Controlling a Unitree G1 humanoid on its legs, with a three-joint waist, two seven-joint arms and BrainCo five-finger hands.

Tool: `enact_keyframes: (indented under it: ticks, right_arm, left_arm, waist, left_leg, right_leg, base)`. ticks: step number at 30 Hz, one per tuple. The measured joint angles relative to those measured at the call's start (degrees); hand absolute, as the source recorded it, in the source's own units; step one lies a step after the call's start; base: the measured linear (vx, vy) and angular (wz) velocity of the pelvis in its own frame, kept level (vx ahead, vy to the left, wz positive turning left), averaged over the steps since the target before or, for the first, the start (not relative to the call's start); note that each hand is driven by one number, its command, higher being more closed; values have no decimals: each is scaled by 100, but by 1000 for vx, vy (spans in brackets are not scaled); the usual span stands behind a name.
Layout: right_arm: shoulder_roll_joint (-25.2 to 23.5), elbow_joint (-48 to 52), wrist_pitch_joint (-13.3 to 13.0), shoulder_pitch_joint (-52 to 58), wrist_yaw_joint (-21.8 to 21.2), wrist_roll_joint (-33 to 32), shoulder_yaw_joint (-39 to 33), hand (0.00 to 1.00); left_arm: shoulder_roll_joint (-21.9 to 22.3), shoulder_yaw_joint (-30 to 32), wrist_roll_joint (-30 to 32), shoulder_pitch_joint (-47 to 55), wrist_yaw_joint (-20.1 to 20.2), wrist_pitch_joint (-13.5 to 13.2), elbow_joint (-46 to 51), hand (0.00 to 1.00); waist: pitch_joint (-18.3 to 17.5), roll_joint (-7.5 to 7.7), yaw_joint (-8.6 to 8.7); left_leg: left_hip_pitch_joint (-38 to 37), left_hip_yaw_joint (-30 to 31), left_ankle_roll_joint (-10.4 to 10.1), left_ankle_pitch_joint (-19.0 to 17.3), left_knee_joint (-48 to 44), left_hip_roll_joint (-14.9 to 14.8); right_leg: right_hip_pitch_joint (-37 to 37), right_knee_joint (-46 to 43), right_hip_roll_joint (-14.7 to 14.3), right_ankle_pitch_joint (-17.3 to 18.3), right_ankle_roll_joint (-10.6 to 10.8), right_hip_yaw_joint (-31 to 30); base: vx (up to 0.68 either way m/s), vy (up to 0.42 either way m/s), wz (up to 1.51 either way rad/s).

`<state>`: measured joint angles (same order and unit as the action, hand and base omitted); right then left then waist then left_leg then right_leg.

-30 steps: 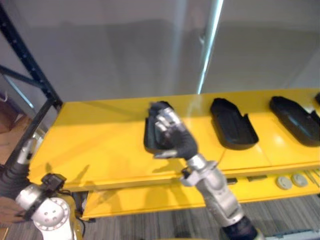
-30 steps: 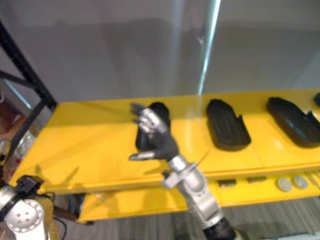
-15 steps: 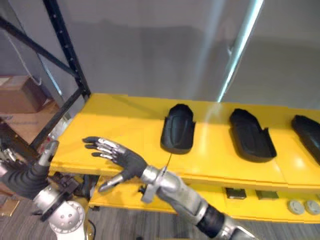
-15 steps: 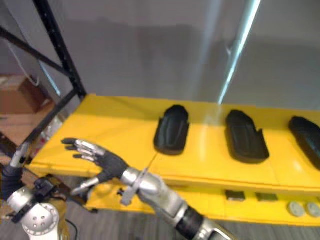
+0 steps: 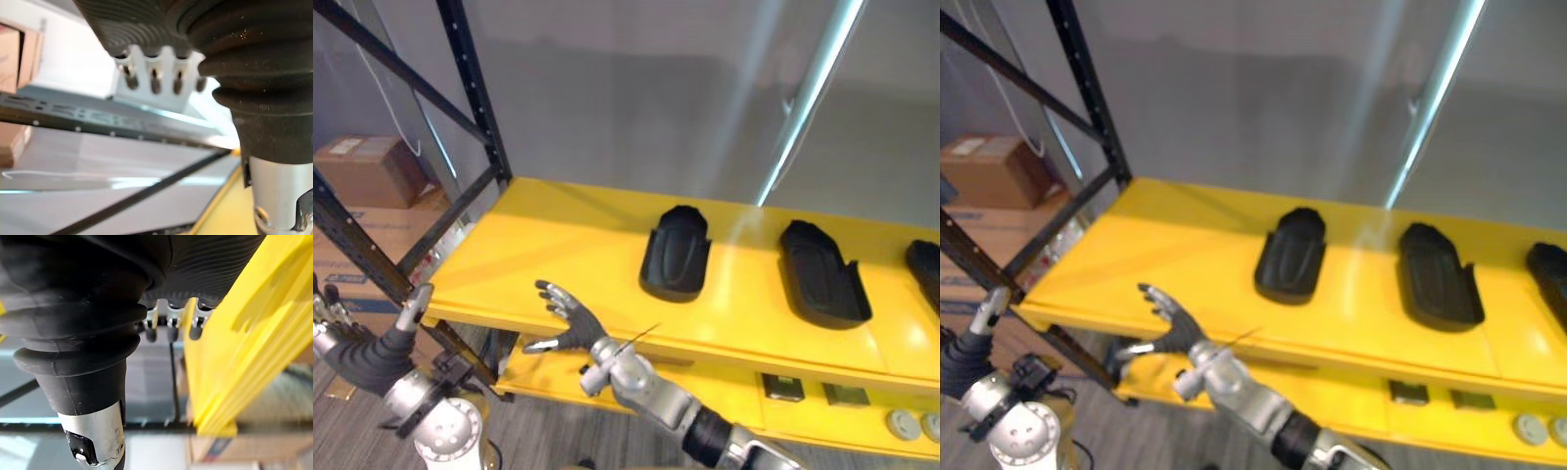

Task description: Walk over and take plastic housings, then place them on the shelf

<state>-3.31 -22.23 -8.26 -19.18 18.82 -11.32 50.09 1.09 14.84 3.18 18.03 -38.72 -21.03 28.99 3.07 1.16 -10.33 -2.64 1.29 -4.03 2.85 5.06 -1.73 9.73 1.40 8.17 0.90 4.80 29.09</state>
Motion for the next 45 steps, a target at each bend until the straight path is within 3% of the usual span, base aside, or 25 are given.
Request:
enact_keyframes:
  ticks: [8, 15, 21, 23, 45]
  right_arm:
    - [-109, -477, -49, -76, 802, 80, -490, 0]
    - [-245, -714, -314, -237, 1263, 176, -750, 0]
    - [-315, -839, -343, -338, 1714, 325, -1203, 0]
    - [-318, -839, -445, -349, 1787, 324, -1405, 0]
    - [-320, -1214, -445, -322, 2133, 308, -1858, 0]
  left_arm:
    - [3, -231, -33, 28, 51, -1, 0, 0]
    - [3, -284, -52, 102, 95, 0, -94, 0]
    - [2, -483, -69, 174, 124, -3, -111, 0]
    - [2, -488, -92, 176, 128, -4, -113, 0]
    - [1, -723, -97, 231, 76, -13, -397, 0]
  waist:
    - [126, -43, -14]
    - [203, -158, -11]
    - [280, -182, -38]
    - [342, -194, -32]
    - [343, -195, 26]
  left_leg:
    - [65, 105, 7, 13, -5, 38]
    - [31, 91, 9, 12, -3, 31]
    - [-17, 84, 9, 10, -3, 28]
    - [-23, 71, 10, 12, -3, 26]
    - [-103, -85, 14, 15, -3, 24]
  right_leg:
    - [11, -1, 19, -23, 35, 77]
    - [33, -20, 73, -27, 41, 66]
    - [63, -49, 79, -26, 41, 61]
    - [63, -51, 79, -26, 41, 58]
    - [44, -80, 106, -49, 73, -108]
  base:
    - [10, -9, 7]
    - [0, 0, 0]
    - [-3, -1, -1]
    - [-27, -5, -4]
    - [-2, -1, -3]
